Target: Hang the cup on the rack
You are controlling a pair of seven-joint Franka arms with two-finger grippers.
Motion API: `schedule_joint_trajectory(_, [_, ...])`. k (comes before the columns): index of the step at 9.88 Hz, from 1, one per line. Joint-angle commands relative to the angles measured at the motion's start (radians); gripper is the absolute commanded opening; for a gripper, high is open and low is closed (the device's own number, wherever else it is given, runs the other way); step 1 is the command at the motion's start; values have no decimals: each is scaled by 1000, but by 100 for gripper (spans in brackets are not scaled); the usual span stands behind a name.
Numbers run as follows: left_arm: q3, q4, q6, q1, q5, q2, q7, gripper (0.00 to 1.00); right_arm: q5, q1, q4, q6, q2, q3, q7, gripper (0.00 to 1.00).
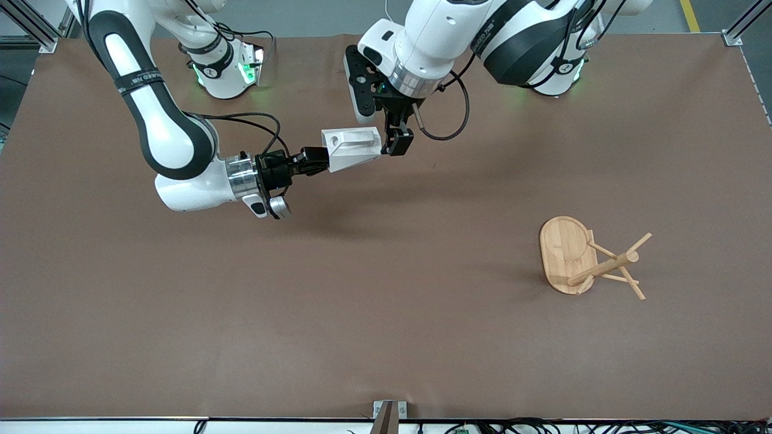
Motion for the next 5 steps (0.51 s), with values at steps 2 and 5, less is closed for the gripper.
schedule_joint_trajectory(2, [1,11,0,-9,43,42,17,100,33,-13,-24,-3,-18,14,-23,2])
schedule_joint_trajectory(5, [1,11,41,-7,43,68,14,100,33,-13,-24,-3,-18,16,-23,2])
